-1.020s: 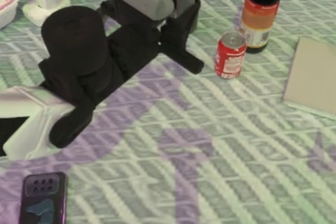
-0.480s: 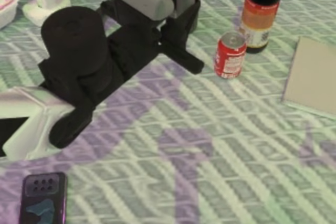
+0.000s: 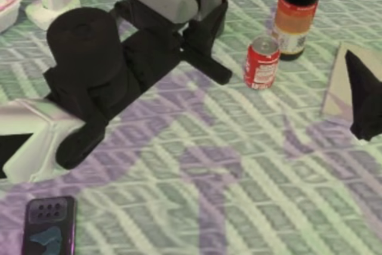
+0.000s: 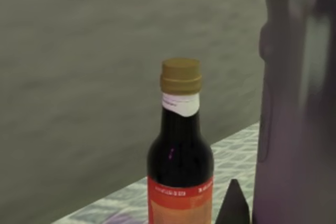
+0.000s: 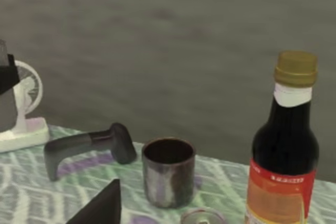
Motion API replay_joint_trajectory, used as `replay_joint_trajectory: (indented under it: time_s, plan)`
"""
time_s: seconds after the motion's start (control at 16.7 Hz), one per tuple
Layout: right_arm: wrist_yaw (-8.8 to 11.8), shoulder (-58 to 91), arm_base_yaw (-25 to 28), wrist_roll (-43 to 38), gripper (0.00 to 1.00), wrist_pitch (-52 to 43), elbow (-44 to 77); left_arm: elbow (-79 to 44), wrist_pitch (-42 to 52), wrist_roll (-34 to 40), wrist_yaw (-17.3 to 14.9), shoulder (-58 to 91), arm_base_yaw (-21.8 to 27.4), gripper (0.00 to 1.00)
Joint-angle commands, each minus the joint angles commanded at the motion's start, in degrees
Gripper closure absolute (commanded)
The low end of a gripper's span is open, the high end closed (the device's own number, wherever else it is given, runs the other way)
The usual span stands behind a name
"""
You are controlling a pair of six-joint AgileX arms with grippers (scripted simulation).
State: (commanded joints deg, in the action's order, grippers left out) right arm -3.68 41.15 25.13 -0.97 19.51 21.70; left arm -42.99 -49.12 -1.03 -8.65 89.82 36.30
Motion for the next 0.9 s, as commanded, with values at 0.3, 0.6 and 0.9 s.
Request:
replay_joint_trajectory:
  time_s: [0.3,0.6,0.9]
  plan:
    - [-1.51,19.52,11.86,-0.41,0.0,9.04,10.06,0.0,0.0,0.0,0.0,0.0,0.0,1.0]
    - [-2.27,28.14,17.59,-0.53,0.0,13.85,15.36,0.0,0.0,0.0,0.0,0.0,0.0,1.0]
    - [-2.2,28.22,17.45,-0.53,0.0,13.85,15.35,0.0,0.0,0.0,0.0,0.0,0.0,1.0]
